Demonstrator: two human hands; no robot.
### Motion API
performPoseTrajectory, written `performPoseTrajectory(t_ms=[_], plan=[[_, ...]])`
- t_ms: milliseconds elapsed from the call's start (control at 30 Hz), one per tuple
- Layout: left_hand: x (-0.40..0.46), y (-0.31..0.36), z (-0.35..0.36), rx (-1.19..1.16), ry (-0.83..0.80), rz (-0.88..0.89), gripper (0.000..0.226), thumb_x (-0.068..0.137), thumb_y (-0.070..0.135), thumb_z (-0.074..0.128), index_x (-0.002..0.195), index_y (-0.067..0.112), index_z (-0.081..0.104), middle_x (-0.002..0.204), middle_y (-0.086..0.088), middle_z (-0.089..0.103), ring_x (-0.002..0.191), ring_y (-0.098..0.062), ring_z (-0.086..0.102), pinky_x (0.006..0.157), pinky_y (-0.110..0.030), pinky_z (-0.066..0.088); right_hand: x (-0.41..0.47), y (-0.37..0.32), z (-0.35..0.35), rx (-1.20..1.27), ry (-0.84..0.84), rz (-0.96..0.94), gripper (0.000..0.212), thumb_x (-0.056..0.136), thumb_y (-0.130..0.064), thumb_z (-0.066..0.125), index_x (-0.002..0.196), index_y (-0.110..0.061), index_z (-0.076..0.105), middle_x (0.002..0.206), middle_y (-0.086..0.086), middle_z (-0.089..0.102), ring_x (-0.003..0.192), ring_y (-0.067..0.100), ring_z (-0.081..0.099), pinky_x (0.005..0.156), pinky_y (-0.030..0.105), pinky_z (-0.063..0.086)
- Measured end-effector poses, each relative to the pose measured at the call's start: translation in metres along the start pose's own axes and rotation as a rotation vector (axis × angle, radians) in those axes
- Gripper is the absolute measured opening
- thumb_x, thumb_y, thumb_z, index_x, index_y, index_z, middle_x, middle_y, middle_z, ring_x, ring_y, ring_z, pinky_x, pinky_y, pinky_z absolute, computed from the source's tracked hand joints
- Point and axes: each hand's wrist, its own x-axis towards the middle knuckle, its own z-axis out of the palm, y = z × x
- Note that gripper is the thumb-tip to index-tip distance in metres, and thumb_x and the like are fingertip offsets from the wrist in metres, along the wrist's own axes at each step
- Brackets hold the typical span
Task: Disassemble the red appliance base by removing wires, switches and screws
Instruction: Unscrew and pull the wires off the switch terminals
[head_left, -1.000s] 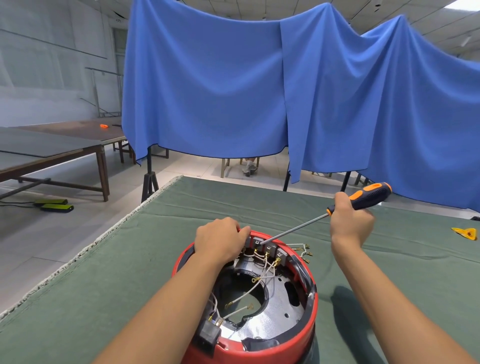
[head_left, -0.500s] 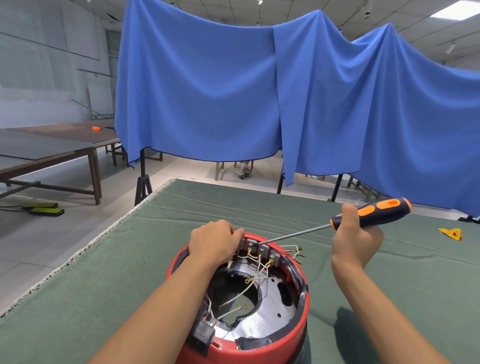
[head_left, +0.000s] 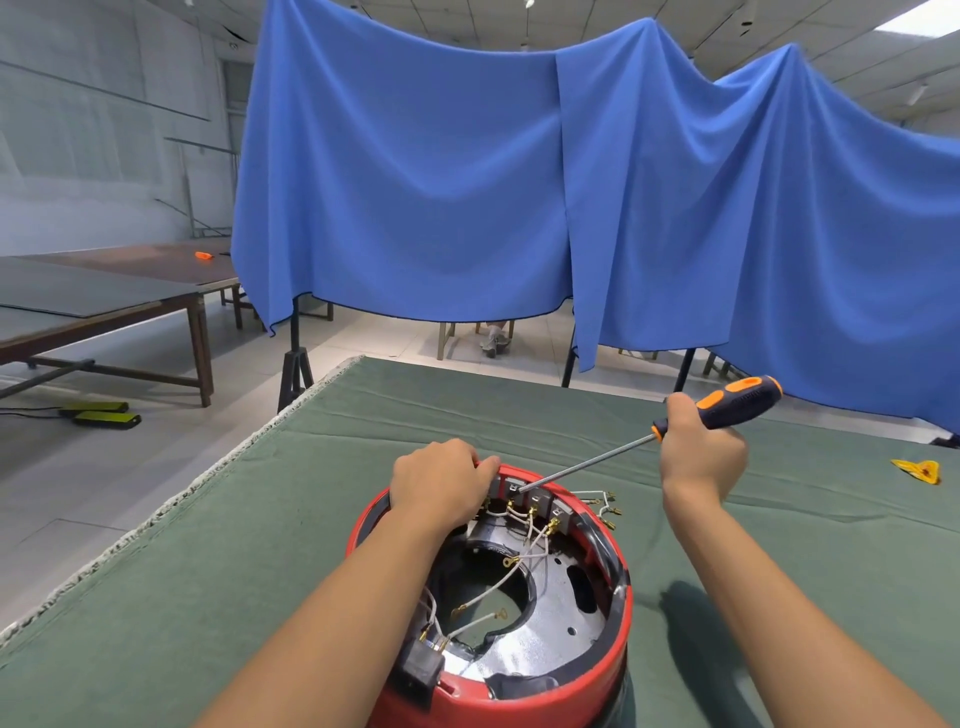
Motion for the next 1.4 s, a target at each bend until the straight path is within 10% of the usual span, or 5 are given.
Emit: performPoseTrajectory(t_ms=[633, 1400], plan=[[-0.001, -0.001, 0.0, -0.004, -0.001, 0.018, 0.045, 0.095, 0.054, 0.037, 0.083, 0.021, 0.065, 0.081, 0.002, 0.065, 0.076, -0.021, 0.055, 0.068, -0.03, 0.036, -0.026, -0.011, -0.017, 0.133, -0.012, -0.129, 0.021, 0.073, -0.025, 0.058, 0.054, -0.015, 0.056, 0.041, -0.015, 0.058, 0.041, -0.002, 0.052, 0.042, 0.007, 0.037], [0.004, -0.003, 0.005, 0.012, 0.021, 0.037, 0.047, 0.094, 0.055, 0.037, 0.088, 0.018, 0.067, 0.09, -0.002, 0.069, 0.087, -0.025, 0.062, 0.071, -0.032, 0.037, 0.007, -0.016, 0.022, -0.09, -0.062, -0.054, 0.018, 0.08, -0.026, 0.059, 0.066, -0.016, 0.052, 0.051, -0.014, 0.056, 0.042, -0.002, 0.054, 0.047, 0.023, 0.037]])
